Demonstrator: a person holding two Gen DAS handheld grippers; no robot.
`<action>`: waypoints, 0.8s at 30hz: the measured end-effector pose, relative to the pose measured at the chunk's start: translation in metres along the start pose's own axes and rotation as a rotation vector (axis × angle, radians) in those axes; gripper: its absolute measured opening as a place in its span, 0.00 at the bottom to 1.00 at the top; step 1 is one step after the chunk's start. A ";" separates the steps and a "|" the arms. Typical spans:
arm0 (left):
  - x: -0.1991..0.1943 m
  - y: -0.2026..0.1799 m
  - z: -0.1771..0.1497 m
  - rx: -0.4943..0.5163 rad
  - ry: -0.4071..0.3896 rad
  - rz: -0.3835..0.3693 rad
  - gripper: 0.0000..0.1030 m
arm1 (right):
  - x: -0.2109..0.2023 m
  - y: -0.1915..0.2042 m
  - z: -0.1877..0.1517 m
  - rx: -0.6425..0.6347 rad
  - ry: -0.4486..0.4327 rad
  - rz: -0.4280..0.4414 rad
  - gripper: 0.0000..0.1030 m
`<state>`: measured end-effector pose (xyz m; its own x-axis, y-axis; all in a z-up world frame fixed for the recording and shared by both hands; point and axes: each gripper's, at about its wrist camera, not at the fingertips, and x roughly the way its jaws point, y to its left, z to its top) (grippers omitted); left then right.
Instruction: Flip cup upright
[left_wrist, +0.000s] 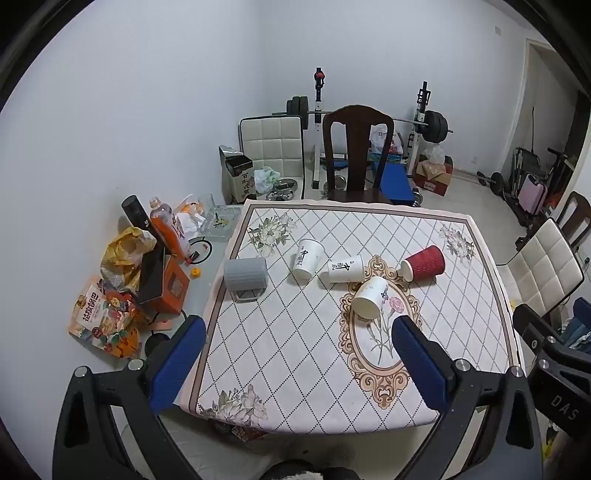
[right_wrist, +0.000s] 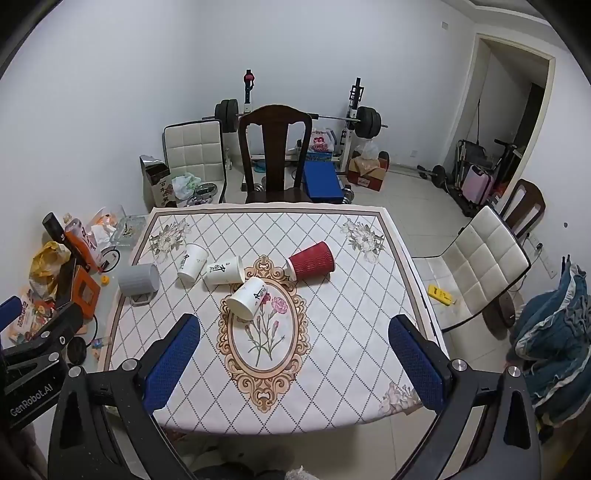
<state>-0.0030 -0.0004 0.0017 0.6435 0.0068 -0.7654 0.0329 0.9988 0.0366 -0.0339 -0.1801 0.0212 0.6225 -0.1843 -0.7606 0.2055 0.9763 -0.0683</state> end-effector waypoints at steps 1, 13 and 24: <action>-0.001 0.001 0.000 0.000 0.001 -0.004 1.00 | -0.001 0.001 0.000 -0.001 -0.001 -0.001 1.00; -0.001 -0.001 0.000 0.001 0.001 -0.004 1.00 | 0.001 0.002 0.000 -0.001 0.002 0.003 1.00; -0.001 0.000 0.001 -0.002 0.000 -0.004 1.00 | -0.002 -0.002 0.003 -0.004 0.000 0.004 1.00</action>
<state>-0.0030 -0.0009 0.0030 0.6433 0.0026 -0.7656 0.0345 0.9989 0.0324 -0.0339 -0.1818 0.0248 0.6233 -0.1804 -0.7609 0.2001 0.9774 -0.0678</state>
